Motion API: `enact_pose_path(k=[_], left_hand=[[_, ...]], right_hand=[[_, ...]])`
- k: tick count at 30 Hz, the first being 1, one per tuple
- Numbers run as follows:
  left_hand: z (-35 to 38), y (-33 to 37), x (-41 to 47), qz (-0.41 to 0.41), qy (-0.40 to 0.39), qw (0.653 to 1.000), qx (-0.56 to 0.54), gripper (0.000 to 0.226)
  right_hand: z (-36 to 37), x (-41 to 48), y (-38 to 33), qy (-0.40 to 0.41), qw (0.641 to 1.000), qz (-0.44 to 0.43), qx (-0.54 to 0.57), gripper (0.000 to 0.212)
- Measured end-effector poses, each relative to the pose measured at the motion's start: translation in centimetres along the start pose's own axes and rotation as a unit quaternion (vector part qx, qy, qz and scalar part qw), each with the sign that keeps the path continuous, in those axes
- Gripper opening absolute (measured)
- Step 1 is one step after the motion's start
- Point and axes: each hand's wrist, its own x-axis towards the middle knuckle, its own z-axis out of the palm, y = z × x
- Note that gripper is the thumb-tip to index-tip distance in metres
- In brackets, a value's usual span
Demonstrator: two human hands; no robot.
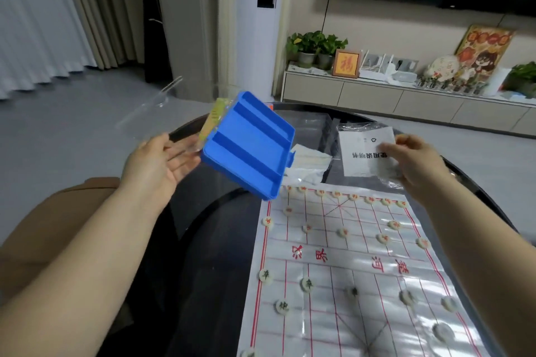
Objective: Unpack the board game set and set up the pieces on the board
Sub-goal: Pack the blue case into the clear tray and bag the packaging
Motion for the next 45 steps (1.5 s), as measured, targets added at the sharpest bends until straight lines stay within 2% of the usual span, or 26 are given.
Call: enact_pose_path(k=[5,9,14,18,20,25,29,30,39,42,45], left_hand=[[-6.6,0.0,-4.1,-0.005,0.033,0.999,0.002,0.019],[-9.8,-0.3,-6.1,-0.023,0.046,0.999,-0.006,0.023],[-11.8,-0.6,-7.2,-0.040,0.084,0.996,-0.003,0.025],[-13.1,-1.2,-7.0,-0.054,0.108,0.993,0.016,0.016],[-13.6,-1.5,-6.8,-0.057,0.113,0.992,0.013,0.024],[-14.2,-1.9,-6.8,-0.059,0.118,0.991,0.026,0.019],[-15.0,-2.3,-6.7,-0.047,0.122,0.990,0.047,0.016],[-15.0,-2.3,-6.7,-0.045,0.122,0.990,0.052,0.010],[-15.7,-3.2,-5.3,-0.072,0.126,0.985,0.090,0.015],[-15.6,-3.2,-5.0,-0.076,0.132,0.982,0.111,0.015],[-15.8,-3.2,-4.6,-0.083,0.135,0.979,0.128,0.014]], right_hand=[[4.0,-4.3,-0.3,-0.022,0.999,0.026,0.037,0.010],[7.0,-6.8,1.1,-0.055,0.998,0.036,0.021,0.023],[9.5,-8.2,2.9,-0.062,0.997,0.046,0.003,0.028],[11.3,-9.2,4.0,-0.081,0.994,0.068,-0.011,0.026],[12.0,-9.4,4.4,-0.089,0.993,0.072,-0.024,0.026],[14.6,-9.7,5.2,-0.125,0.985,0.110,-0.043,0.014],[17.7,-10.0,5.6,-0.156,0.980,0.107,-0.057,0.014],[18.5,-10.1,5.6,-0.164,0.979,0.098,-0.075,0.012],[21.1,-9.5,7.2,-0.203,0.947,0.012,-0.249,0.039],[21.5,-9.1,7.5,-0.205,0.923,-0.030,-0.325,0.044],[22.3,-9.1,7.7,-0.229,0.880,-0.071,-0.410,0.047]])
